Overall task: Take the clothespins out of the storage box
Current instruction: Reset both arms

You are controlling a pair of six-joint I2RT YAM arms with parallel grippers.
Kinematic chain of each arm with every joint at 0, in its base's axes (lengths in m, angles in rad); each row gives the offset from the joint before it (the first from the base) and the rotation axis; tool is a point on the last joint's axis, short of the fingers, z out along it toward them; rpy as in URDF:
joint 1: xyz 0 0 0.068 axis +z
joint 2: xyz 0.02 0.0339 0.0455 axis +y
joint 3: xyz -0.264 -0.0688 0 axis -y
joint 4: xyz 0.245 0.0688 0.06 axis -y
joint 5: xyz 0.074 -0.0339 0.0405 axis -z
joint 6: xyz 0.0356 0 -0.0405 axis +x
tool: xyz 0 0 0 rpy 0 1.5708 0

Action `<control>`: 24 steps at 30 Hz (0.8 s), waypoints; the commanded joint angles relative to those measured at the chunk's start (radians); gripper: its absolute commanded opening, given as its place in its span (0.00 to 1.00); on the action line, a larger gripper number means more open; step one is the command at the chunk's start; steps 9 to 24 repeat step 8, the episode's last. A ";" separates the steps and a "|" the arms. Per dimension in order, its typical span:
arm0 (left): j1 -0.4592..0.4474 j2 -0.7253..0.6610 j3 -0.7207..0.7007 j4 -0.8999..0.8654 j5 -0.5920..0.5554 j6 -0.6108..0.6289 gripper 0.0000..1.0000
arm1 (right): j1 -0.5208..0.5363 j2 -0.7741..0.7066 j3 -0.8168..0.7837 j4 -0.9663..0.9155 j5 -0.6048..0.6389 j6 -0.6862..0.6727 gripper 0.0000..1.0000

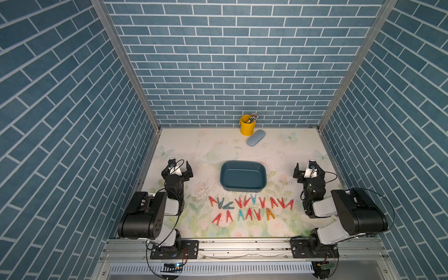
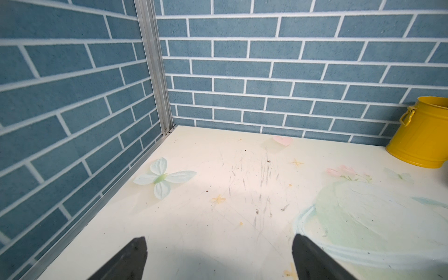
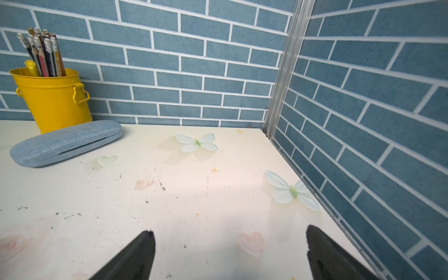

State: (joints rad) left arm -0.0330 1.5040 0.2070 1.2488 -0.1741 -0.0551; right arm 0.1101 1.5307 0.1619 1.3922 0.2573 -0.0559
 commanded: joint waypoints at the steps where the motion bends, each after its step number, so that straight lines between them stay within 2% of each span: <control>1: -0.001 0.001 0.002 0.022 0.004 0.011 0.99 | -0.002 0.004 0.004 0.008 -0.009 0.025 1.00; 24: -0.002 0.001 0.003 0.021 0.001 0.011 1.00 | -0.003 0.007 0.023 -0.025 -0.020 0.025 1.00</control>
